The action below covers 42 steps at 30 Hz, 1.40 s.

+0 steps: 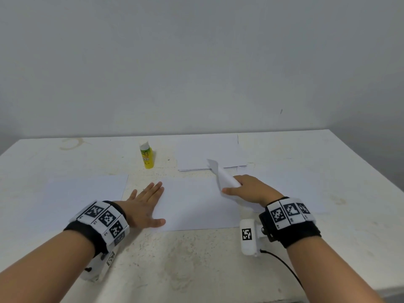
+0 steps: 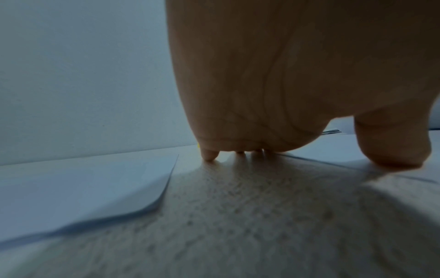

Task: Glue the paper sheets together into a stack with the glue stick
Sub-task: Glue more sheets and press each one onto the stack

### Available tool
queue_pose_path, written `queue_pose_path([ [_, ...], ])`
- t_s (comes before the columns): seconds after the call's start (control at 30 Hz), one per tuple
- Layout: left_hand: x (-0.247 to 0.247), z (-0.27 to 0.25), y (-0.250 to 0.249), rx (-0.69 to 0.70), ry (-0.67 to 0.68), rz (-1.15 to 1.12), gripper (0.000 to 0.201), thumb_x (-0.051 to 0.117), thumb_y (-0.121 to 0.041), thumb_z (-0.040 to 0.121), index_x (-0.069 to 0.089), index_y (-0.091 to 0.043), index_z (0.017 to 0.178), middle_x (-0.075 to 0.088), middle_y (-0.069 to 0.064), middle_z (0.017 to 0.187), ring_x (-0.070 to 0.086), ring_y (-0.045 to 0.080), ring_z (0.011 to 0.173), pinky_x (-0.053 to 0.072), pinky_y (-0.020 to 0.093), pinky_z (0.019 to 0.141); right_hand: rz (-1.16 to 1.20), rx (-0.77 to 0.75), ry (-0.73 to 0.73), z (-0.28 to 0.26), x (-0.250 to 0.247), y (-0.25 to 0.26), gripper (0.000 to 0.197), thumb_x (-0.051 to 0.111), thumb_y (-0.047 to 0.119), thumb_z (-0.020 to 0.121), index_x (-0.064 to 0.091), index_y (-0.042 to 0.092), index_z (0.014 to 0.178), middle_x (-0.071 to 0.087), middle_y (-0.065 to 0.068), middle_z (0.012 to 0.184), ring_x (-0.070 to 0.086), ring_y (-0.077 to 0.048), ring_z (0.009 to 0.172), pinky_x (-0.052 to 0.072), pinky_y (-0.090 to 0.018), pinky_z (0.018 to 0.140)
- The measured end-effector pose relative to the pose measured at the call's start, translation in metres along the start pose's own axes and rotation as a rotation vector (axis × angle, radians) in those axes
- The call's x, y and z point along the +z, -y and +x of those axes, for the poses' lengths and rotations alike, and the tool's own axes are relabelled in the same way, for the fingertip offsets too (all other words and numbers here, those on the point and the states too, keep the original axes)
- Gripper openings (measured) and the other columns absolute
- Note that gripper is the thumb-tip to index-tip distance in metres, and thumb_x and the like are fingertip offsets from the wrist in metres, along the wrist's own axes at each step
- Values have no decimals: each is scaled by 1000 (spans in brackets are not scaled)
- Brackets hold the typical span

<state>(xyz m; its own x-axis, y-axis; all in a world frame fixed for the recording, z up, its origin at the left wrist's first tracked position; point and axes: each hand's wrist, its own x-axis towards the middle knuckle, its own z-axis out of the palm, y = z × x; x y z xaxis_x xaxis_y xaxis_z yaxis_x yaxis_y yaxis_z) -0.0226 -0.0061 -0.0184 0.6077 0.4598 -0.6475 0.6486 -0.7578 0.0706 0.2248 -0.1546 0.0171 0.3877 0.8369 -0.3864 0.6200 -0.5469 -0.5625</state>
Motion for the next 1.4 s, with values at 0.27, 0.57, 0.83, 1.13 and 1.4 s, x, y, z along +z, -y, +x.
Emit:
queue_pose_path([
  [0.27,-1,-1,1,1,-1,-4,103,34,-70,86,-27,-11,146,-35,1,153,-27,17,143,-9,46,117,37,-48,-169,-6,11,29,52,58,41,92,46,13,134,55,-5,127,52,-21,107,43,-32,88],
  [0.57,-2,-3,1,15,11,21,126,12,-85,52,-28,-11,146,-35,0,153,-27,17,143,-7,46,118,-114,86,4,16,88,86,80,51,57,89,21,12,148,28,-8,151,22,-32,140,24,-60,108],
  [0.83,-2,-5,0,26,7,5,128,10,-85,48,-27,-12,147,-32,2,154,-28,19,142,-8,48,118,-146,126,58,13,106,103,80,48,53,93,12,10,151,11,-11,158,2,-36,146,15,-66,110],
  [1.13,-3,-6,0,44,-1,-43,131,17,-90,48,-25,-18,148,-33,3,154,-30,19,142,-10,47,117,-161,38,70,9,103,100,106,53,75,76,11,13,152,9,-13,158,0,-37,146,11,-65,111],
  [1.4,-6,-9,1,83,20,-49,159,1,-105,17,-33,-14,143,-37,-3,151,-31,17,141,-10,48,117,-185,140,-183,22,16,29,75,46,49,95,16,8,151,13,-11,159,8,-28,147,19,-55,114],
])
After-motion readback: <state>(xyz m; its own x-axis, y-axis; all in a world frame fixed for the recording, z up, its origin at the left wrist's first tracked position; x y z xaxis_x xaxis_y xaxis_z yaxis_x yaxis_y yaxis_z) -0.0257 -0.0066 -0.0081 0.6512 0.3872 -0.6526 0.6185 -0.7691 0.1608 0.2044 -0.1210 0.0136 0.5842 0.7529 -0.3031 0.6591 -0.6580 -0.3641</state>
